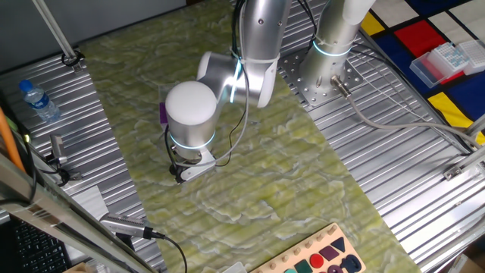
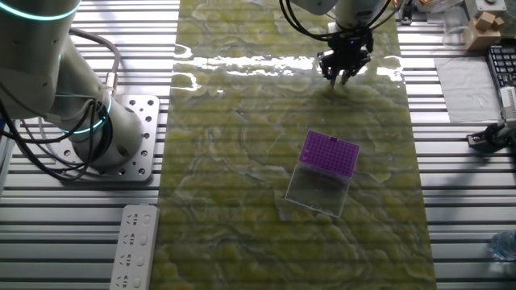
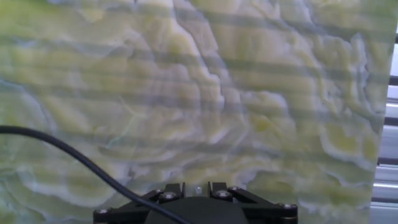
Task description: Insert a small pipette tip into the holder for small pipette tips
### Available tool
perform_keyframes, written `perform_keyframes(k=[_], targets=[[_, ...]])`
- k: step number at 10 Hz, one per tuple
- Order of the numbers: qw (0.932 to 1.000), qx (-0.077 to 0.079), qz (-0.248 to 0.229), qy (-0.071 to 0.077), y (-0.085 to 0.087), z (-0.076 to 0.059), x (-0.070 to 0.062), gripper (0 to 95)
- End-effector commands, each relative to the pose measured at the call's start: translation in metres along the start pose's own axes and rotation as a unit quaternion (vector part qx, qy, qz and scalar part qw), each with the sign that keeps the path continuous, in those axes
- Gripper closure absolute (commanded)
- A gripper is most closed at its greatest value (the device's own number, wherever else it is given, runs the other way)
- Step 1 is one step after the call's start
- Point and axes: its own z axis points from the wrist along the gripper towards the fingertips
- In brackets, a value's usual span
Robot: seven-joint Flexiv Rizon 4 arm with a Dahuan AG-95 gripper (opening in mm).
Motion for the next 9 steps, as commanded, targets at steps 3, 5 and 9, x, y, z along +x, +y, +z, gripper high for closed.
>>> perform_keyframes(k=[3,5,9], targets=[[1.0,0.001,-0.008,-0.001,0.0004,0.0001,0.0,95.0],[0.9996,0.004,-0.028,-0.001,0.0004,0.0001,0.0,95.0],[0.9949,0.006,-0.101,0.001,0.0,-0.0048,0.0003,95.0]])
